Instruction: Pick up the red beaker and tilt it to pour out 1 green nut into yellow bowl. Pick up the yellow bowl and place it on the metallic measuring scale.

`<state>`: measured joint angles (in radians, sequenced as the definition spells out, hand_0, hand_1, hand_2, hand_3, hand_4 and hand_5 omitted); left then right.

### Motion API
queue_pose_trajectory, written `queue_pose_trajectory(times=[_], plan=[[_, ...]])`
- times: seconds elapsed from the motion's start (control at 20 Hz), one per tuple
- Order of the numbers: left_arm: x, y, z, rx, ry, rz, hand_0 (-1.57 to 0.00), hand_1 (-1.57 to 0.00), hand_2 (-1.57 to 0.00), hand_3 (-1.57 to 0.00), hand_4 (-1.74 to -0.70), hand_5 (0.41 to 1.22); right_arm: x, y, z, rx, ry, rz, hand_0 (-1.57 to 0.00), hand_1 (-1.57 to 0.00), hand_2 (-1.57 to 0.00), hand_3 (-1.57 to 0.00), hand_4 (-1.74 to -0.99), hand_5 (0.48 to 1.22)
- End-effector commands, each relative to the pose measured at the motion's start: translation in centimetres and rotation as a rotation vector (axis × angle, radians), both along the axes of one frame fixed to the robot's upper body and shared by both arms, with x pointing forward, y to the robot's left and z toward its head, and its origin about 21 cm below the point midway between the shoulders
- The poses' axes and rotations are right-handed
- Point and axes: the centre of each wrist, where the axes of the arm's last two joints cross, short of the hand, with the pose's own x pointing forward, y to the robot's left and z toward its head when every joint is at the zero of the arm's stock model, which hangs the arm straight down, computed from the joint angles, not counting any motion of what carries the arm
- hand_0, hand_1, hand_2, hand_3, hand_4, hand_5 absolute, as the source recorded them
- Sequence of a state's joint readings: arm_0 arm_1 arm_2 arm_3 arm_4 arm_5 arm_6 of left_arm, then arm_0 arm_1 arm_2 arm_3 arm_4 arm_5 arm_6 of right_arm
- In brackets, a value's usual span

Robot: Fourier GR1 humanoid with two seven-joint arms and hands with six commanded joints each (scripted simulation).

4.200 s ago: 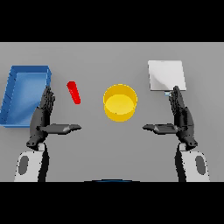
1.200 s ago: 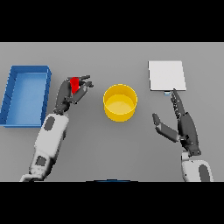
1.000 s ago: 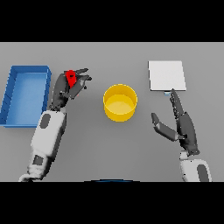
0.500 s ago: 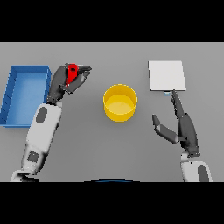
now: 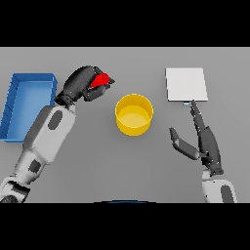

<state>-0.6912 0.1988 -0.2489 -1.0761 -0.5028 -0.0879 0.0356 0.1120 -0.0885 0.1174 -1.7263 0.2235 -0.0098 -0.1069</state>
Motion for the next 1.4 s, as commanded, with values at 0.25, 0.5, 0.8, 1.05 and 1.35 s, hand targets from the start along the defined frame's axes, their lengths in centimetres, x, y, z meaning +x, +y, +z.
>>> queue_pose_trajectory(times=[0.25,0.5,0.8,1.05,1.35], plan=[[0.6,-3.4,1.7,0.428,-0.092,-0.101,-1.57,-1.57,-1.57,-1.57,-1.74,1.191,0.2,0.1,0.3,0.025,0.012,-0.002,0.0,0.0,0.0,0.0,-1.182,0.674],[1.3,-5.3,2.8,0.737,-0.126,-0.209,-1.57,-1.57,-1.57,-1.38,-1.71,1.211,-0.1,0.6,0.1,0.055,0.031,-0.005,0.0,0.0,0.0,0.0,-1.195,0.671],[1.4,-8.2,3.5,1.004,-0.19,-0.368,-1.57,-1.57,-1.57,-1.39,-1.72,1.218,0.2,0.2,0.0,0.091,0.042,-0.024,0.0,0.0,0.0,0.0,-1.22,0.624],[1.6,-9.5,3.9,1.189,-0.266,-0.466,-1.57,-1.57,-1.57,-1.51,-1.73,1.22,-0.2,0.7,-0.5,0.064,0.009,-0.035,0.0,0.0,0.0,0.0,-1.205,0.584],[1.4,-10.8,4.3,1.422,-0.393,-0.554,-1.57,-1.57,-1.57,-1.56,-1.74,1.221,-0.2,1.0,-0.2,0.071,0.0,-0.028,0.0,0.0,0.0,0.0,-1.148,0.566]])
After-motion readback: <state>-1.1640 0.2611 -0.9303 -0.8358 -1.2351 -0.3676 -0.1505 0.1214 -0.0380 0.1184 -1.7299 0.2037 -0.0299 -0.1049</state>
